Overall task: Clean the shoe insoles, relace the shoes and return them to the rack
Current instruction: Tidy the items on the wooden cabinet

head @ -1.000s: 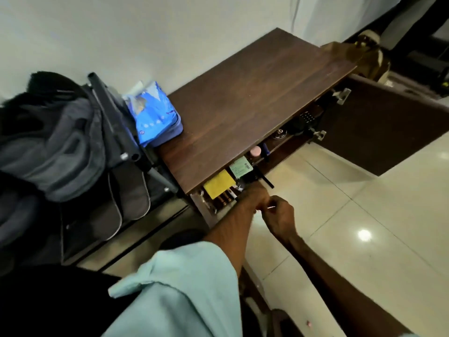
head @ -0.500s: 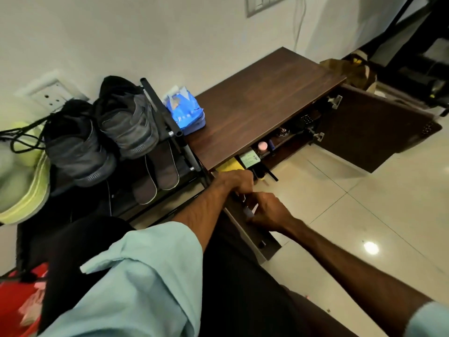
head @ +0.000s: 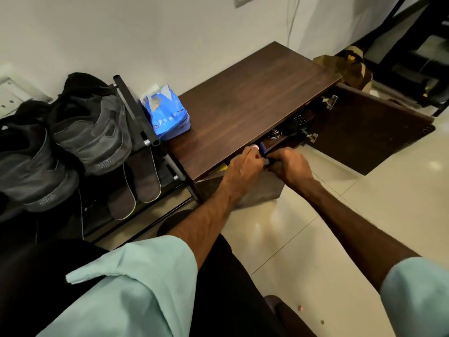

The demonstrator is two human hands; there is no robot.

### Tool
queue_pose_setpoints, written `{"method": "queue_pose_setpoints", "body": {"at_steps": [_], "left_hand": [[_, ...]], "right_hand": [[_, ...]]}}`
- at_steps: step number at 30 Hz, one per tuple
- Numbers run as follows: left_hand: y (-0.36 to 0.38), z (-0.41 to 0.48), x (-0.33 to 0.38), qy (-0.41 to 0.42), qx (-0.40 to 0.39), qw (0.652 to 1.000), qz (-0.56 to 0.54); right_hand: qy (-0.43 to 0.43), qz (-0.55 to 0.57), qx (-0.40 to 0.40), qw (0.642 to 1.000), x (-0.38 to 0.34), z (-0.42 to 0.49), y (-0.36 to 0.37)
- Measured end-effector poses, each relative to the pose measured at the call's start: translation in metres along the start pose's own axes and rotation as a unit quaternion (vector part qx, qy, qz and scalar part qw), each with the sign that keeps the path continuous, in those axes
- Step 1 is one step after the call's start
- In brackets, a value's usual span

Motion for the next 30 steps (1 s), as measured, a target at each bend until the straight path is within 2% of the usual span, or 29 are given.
{"method": "queue_pose_setpoints", "body": {"at_steps": [3,5,7,10,14,18,23,27,30], "left_hand": [[-0.002,0.007,-0.008,-0.027,0.008,1.0,0.012],[0.002,0.013,-0.014,-0.044,-0.001,0.999,0.002],[0.002,0.016,-0.016,-0.059,0.0,0.998,0.029],[-0.002,0.019,-0.023,-0.08,0.014,0.994,0.072],[-0.014,0.018,-0.025,-0.103,0.014,0.989,0.107],[-0.009,0.024,-0.019,-0.091,0.001,0.983,0.159],[-0.005,0.024,-0.005,-0.071,0.032,0.986,0.148],[-0.005,0.051,0.019,-0.032,0.052,0.99,0.123],[-0.004,0.076,0.03,-0.033,0.057,0.993,0.095]], "right_hand": [[-0.046,0.005,0.103,0.994,0.004,-0.015,-0.018],[-0.035,0.029,0.164,0.985,0.009,-0.028,-0.028],[-0.025,0.04,0.19,0.981,0.01,-0.036,-0.031],[-0.005,0.062,0.183,0.981,0.019,-0.039,-0.022],[0.073,0.088,0.153,0.982,0.048,-0.04,-0.003],[0.093,0.128,0.162,0.974,0.061,-0.044,-0.004],[0.121,0.17,0.175,0.962,0.083,-0.039,-0.012],[0.132,0.138,0.231,0.954,0.115,-0.031,-0.062],[0.148,0.103,0.269,0.946,0.155,-0.019,-0.115]]}}
Point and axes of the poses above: each hand's wrist, its own z-axis towards the middle knuckle, its own y-axis out of the palm, x = y × z, the point moved 10 cm from there along z, towards the middle knuckle, and after that the axes turned 14 degrees about -x, right-handed, at the moved point
